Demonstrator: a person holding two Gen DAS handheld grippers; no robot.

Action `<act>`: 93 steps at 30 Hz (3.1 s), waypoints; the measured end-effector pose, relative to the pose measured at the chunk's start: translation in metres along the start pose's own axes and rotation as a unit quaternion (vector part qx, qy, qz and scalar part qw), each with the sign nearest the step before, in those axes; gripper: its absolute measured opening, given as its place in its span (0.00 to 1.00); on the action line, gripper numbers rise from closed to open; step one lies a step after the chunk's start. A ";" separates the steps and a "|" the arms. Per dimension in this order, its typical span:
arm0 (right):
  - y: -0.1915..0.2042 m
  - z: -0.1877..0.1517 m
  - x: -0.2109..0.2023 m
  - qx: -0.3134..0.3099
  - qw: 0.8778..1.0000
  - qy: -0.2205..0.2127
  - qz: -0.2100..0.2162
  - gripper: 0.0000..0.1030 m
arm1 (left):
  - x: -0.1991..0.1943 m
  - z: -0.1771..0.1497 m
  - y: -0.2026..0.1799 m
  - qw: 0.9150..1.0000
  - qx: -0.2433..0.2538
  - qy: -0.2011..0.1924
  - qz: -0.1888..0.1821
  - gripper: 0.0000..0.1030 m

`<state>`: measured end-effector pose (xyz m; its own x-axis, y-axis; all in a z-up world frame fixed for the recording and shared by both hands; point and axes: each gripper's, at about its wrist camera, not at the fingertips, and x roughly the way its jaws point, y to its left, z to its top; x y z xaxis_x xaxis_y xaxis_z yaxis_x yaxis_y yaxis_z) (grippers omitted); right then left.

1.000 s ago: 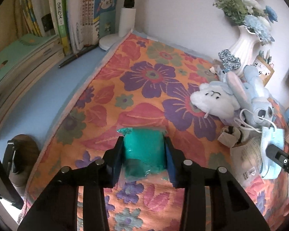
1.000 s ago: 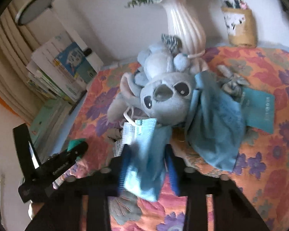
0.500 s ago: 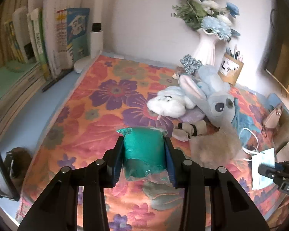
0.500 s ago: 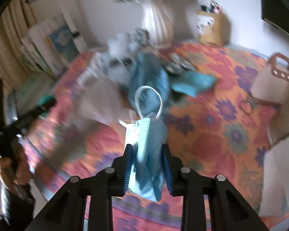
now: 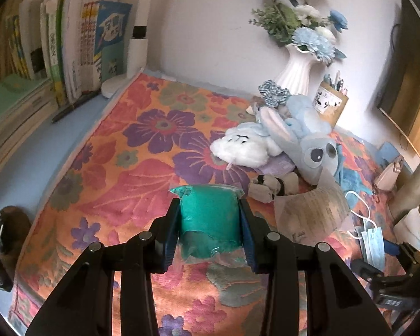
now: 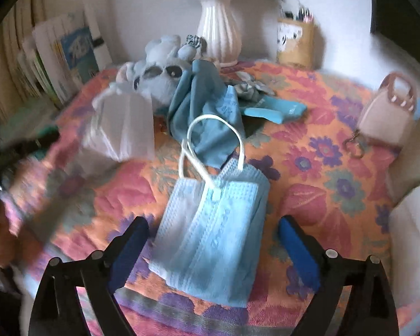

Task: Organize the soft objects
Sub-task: 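Carry the green packet and face mask to the glass bowl and release, then move both tools back over the bed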

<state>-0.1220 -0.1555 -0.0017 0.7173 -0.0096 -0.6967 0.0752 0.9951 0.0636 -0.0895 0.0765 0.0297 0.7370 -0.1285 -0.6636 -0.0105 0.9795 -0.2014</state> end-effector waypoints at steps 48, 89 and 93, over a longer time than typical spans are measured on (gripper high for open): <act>-0.276 -0.101 -0.245 0.310 0.916 -0.241 -0.088 0.30 | -0.106 -0.026 -0.395 0.903 0.305 -0.053 -0.297 0.35; -0.360 -0.060 -0.268 0.353 0.915 -0.169 -0.096 0.74 | -0.097 -0.035 -0.507 0.939 0.280 -0.086 -0.177 0.84; -0.314 -0.060 -0.283 0.324 0.921 -0.182 -0.114 0.79 | -0.119 -0.036 -0.473 0.943 0.275 -0.102 -0.158 0.84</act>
<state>-0.3895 -0.4599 0.1326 0.8074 -0.3619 -0.4660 0.5664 0.6965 0.4405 -0.1965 -0.3775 0.1776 0.7598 -0.4507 -0.4686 0.5427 0.8365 0.0754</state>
